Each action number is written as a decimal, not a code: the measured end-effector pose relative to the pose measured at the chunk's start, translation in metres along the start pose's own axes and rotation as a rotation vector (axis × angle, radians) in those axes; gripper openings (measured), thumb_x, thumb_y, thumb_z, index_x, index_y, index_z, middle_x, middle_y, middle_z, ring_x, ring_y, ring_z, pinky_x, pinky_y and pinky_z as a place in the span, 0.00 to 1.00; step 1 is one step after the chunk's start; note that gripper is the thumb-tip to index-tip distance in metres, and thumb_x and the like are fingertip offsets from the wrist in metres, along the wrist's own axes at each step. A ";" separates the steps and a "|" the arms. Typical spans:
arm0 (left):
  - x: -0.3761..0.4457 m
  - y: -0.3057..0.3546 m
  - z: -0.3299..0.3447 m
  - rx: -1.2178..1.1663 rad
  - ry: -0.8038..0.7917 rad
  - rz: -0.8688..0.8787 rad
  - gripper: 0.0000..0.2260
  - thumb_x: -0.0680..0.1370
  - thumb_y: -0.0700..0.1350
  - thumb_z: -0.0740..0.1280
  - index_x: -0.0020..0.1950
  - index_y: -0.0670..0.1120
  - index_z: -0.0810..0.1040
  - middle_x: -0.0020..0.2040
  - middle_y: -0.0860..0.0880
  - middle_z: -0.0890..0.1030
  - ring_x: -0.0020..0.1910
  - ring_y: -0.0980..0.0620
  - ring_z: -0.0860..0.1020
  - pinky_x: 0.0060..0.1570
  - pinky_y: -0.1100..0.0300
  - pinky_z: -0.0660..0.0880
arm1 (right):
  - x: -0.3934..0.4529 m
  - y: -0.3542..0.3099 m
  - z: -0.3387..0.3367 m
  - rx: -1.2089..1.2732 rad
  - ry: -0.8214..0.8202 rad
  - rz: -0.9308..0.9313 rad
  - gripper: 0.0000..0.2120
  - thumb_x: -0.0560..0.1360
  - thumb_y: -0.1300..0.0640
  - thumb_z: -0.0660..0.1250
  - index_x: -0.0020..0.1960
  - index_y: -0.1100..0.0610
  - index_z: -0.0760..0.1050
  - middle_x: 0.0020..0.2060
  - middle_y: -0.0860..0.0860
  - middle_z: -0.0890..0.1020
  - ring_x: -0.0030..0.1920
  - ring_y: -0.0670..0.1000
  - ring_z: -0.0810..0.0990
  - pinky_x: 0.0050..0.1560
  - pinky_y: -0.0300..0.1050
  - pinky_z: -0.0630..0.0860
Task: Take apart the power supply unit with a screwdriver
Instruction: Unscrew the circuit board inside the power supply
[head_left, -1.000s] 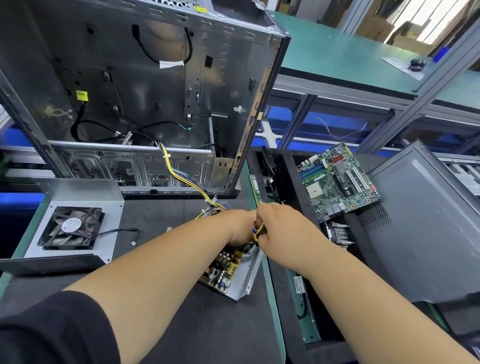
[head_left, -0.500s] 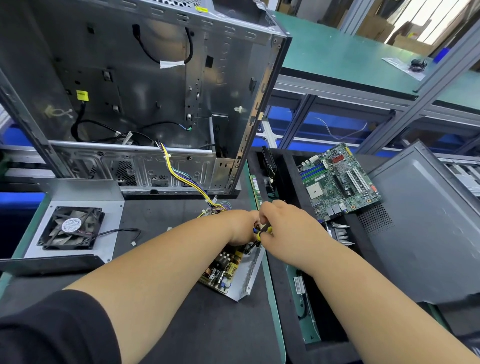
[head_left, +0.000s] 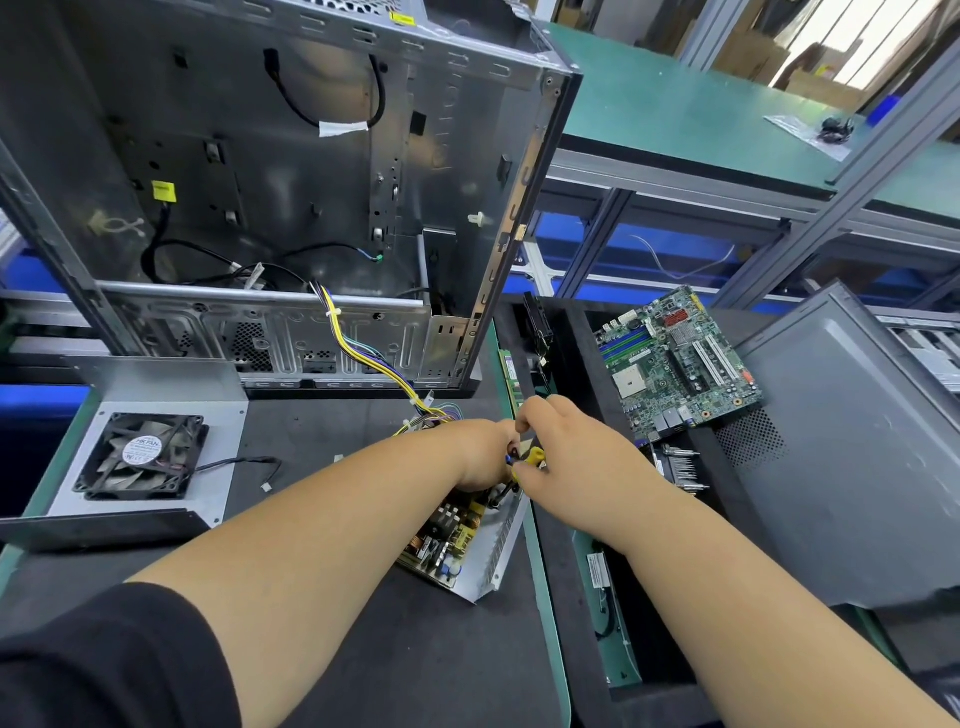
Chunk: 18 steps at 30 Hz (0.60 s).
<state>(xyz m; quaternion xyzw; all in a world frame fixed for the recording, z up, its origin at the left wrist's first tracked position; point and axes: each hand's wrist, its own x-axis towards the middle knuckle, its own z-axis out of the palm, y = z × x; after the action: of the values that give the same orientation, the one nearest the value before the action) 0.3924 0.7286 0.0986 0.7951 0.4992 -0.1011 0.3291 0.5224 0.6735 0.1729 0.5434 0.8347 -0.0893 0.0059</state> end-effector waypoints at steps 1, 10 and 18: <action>0.000 -0.001 0.000 -0.015 -0.002 0.003 0.18 0.80 0.42 0.60 0.70 0.44 0.63 0.48 0.41 0.76 0.43 0.43 0.73 0.44 0.52 0.70 | 0.000 0.001 0.001 -0.035 0.014 0.001 0.14 0.78 0.46 0.63 0.58 0.54 0.68 0.54 0.50 0.73 0.42 0.55 0.73 0.38 0.47 0.63; 0.008 -0.007 0.008 -0.046 0.067 0.002 0.14 0.80 0.48 0.62 0.62 0.45 0.66 0.51 0.43 0.77 0.46 0.43 0.75 0.48 0.50 0.73 | 0.003 0.002 -0.001 -0.073 0.036 0.028 0.11 0.80 0.47 0.62 0.57 0.53 0.70 0.52 0.50 0.78 0.48 0.56 0.77 0.41 0.48 0.70; 0.009 -0.009 0.009 -0.090 0.151 -0.031 0.09 0.79 0.46 0.63 0.53 0.48 0.63 0.48 0.44 0.76 0.46 0.43 0.75 0.48 0.49 0.74 | -0.002 0.000 -0.005 0.045 0.028 0.003 0.09 0.77 0.62 0.64 0.57 0.55 0.71 0.53 0.51 0.70 0.41 0.56 0.73 0.38 0.50 0.66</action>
<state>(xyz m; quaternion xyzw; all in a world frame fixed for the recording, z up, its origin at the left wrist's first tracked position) 0.3909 0.7322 0.0838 0.7771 0.5388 -0.0232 0.3243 0.5234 0.6726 0.1782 0.5459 0.8316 -0.1005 -0.0180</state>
